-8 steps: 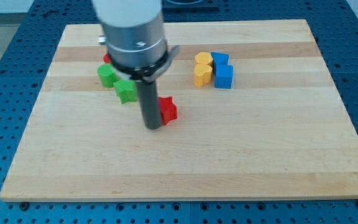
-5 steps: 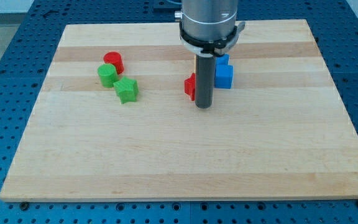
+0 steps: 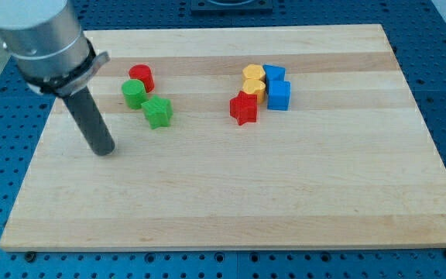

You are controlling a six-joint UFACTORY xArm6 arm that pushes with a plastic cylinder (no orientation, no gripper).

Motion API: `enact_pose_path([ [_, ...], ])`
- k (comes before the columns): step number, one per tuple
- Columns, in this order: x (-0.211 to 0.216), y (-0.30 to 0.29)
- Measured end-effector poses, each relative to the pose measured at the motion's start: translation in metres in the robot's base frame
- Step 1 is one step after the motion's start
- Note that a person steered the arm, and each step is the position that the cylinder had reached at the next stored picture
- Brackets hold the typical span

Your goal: Push the green star near the red star

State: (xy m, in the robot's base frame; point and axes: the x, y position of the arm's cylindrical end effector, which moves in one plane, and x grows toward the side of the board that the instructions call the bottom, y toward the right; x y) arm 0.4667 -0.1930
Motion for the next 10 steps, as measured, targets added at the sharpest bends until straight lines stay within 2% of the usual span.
enact_pose_path([
  [2,-0.074,0.071],
  [3,-0.069,0.077],
  [5,-0.007,0.038],
  [7,-0.053,0.069],
  [10,-0.062,0.113],
])
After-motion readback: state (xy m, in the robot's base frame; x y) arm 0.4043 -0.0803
